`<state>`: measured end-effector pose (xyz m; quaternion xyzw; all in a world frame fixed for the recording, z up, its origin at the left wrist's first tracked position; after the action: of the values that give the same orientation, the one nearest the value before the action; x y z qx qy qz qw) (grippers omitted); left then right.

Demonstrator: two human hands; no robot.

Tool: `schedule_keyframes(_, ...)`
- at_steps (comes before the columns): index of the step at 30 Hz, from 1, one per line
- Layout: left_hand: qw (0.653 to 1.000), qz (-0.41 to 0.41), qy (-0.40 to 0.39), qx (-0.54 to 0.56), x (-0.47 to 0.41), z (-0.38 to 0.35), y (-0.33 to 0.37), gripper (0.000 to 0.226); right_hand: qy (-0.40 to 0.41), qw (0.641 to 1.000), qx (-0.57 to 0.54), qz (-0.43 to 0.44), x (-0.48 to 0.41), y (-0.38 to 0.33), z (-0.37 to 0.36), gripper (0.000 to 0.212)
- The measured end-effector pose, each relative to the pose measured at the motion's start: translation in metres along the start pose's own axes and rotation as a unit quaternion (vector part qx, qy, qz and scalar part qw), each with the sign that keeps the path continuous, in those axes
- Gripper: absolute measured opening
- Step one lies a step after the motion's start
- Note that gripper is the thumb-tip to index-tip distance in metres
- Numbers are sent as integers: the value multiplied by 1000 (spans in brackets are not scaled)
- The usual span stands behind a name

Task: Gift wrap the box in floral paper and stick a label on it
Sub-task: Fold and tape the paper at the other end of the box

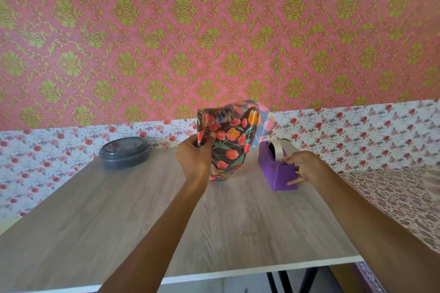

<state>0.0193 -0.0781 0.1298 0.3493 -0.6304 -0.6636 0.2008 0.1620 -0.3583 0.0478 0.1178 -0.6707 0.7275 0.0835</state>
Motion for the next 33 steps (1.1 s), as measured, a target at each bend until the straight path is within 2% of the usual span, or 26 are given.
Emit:
schedule_keyframes(4,1000,0,-3,-7,-1,-1,1,20,19,999,-43,12,-1,2,-3,13)
schedule_keyframes(6,1000,-5,-4,-12,0,-3,1,26,29,998,-61,20,-1,6,-3,6)
schedule_keyframes(10,1000,-12,-7,-10,8,-6,2,22,41,992,-102,63,-1,9,1,32)
schedule_keyframes(13,1000,-12,-9,-12,12,-7,3,27,63,986,-129,82,-3,13,3,38)
schedule_keyframes(17,1000,-13,-15,-10,15,-7,3,26,81,979,-158,96,4,20,5,36)
schedule_keyframes(21,1000,-13,-15,-9,17,-5,4,25,84,970,-197,118,7,30,7,8)
schedule_keyframes(23,1000,-11,-15,-8,18,-3,4,26,92,966,-208,120,4,36,9,11)
schedule_keyframes(29,1000,0,-18,0,19,-2,2,29,103,972,-163,135,-2,45,13,40)
schedule_keyframes(33,1000,-1,-12,10,20,-1,1,31,138,972,-58,181,-1,41,17,16)
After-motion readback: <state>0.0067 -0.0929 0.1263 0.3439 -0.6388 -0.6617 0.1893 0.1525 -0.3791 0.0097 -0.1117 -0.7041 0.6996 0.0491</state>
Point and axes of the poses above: each hand's wrist, its own x-axis away from the middle knuckle, its own z-axis out of the back of the hand, y = z × x, the point moved 6 cm from there along -x, towards the middle knuckle, and after that the axes turned 9 degrees about z, right-handed, at the moved point
